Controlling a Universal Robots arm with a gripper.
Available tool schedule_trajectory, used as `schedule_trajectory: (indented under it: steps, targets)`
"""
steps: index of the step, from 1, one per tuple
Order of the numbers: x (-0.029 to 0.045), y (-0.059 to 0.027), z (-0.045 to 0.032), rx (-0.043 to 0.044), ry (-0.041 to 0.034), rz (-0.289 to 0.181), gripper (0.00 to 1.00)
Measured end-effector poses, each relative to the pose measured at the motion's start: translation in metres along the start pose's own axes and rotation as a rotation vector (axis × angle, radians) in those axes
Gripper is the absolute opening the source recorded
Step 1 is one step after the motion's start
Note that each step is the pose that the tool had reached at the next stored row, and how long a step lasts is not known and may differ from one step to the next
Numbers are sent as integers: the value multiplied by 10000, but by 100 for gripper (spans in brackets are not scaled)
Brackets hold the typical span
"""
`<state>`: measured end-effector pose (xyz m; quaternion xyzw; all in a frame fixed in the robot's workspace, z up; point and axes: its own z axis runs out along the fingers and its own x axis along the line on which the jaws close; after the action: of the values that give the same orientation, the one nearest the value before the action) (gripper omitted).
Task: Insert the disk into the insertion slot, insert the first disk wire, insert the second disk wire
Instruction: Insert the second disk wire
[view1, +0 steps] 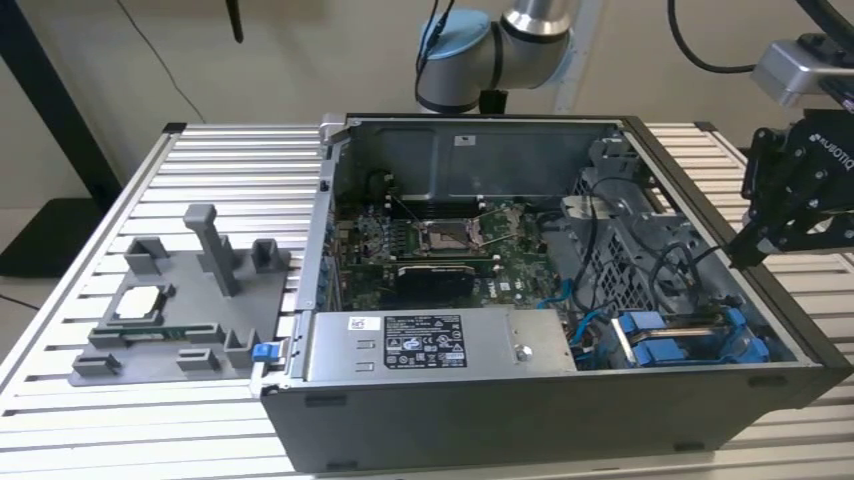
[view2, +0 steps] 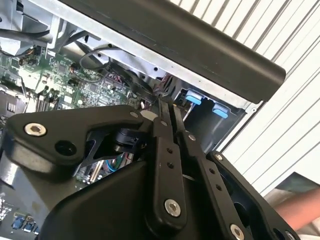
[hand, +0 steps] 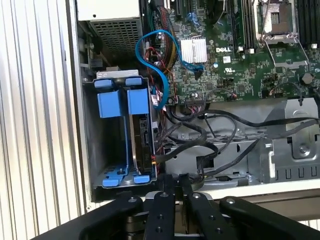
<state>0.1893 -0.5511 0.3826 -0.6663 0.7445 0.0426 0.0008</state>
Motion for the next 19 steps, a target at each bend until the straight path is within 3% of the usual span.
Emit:
schedule_trajectory:
  steps: [2, 13, 19]
  targets:
    - [3, 25, 2, 1, 0, 0, 0]
    - [40, 370, -9, 75, -8, 11, 0]
    - [63, 574, -13, 226, -26, 0, 0]
